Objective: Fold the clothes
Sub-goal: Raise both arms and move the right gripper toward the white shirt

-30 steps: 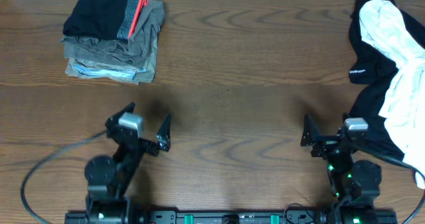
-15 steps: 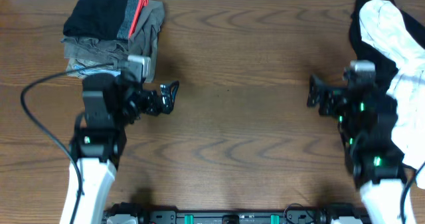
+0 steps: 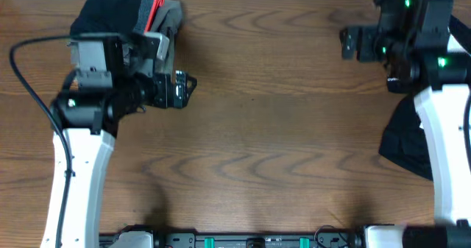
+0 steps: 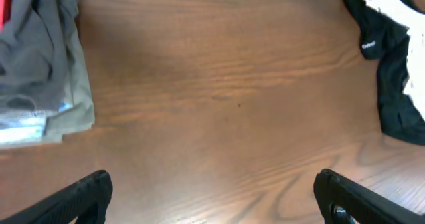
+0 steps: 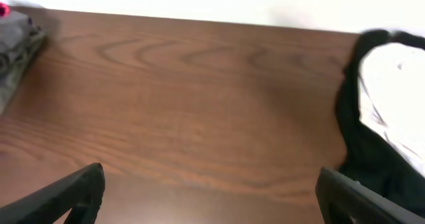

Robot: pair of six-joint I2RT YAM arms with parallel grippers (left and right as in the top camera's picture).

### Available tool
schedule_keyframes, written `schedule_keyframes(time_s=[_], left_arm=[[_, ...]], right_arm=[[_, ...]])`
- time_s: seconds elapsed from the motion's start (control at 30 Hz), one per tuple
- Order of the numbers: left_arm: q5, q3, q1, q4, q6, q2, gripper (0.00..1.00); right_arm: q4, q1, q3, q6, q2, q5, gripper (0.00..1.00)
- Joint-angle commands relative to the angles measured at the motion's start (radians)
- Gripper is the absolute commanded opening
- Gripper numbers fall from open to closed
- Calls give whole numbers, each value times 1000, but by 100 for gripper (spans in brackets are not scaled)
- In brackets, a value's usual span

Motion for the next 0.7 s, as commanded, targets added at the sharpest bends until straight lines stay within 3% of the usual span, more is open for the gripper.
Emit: schedule_keyframes(time_s=[0.0, 0.3, 0.4, 0.67], left_arm=[[42, 55, -1, -11, 17, 40, 98], [103, 50, -2, -39, 11, 81, 98], [87, 68, -2, -18, -50, 110, 98], [-14, 288, -4, -35, -108, 312, 98]], right_arm=[[7, -9, 51, -31, 40, -75, 99], [106, -81, 50, -52, 49, 53, 99], [125, -132, 50, -29, 52, 37, 99], [181, -237, 50, -50, 83, 50, 98]])
